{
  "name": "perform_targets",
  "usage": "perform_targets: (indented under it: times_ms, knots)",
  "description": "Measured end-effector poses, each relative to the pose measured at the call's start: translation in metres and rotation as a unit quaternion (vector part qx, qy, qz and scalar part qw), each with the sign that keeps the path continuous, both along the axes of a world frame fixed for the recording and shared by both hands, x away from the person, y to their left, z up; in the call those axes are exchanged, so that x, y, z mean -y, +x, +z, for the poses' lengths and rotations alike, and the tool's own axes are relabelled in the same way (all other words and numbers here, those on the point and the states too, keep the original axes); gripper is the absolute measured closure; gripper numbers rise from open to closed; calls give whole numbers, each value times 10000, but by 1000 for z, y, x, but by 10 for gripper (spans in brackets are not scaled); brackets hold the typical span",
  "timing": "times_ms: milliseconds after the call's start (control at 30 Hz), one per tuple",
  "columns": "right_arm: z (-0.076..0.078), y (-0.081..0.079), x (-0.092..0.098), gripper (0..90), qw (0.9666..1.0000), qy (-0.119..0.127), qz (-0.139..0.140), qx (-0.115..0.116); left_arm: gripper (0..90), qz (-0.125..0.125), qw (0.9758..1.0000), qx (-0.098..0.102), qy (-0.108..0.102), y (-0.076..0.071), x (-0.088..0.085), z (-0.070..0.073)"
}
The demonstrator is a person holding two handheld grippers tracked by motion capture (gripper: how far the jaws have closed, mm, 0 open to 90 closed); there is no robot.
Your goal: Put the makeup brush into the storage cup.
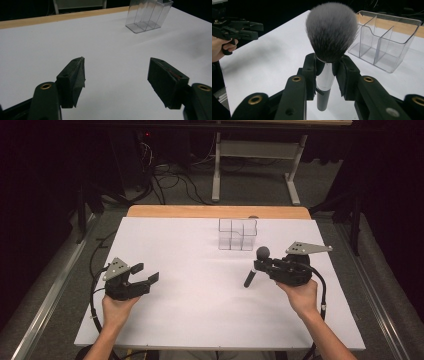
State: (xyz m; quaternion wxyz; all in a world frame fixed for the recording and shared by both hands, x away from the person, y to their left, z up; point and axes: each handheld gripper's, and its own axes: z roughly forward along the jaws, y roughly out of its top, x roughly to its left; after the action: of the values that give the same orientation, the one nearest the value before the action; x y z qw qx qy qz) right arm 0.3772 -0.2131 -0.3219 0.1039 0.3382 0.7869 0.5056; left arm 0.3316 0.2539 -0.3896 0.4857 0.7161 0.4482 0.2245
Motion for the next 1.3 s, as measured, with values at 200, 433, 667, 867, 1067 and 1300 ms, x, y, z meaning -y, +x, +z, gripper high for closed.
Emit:
perform_targets:
  times_ms: [200, 433, 667, 867, 1067, 1300]
  knots:
    - [10, 5, 2, 725, 10000, -63, -50, 23, 303, 161, 9998, -25, -63, -1, -4, -5]
    - [21, 7, 3, 725, 9999, -102, -104, 35, 303, 141, 9999, -76, -20, -1, -4, -9]
    - [31, 12, 4, 725, 9998, -68, -121, 108, 300, 177, 9998, -54, -42, -1, -5, -10]
    - [42, 14, 6, 724, 9996, -102, -165, 192, 299, 166, 9998, -76, -65, 0, -3, -10]
    - [45, 20, 5, 725, 9995, -163, -201, 165, 298, 165, 9998, -96, -84, 1, -4, -11]
    - [54, 27, 2, 725, 9992, -249, -241, 200, 298, 183, 9998, -17, -96, -1, -5, -10]
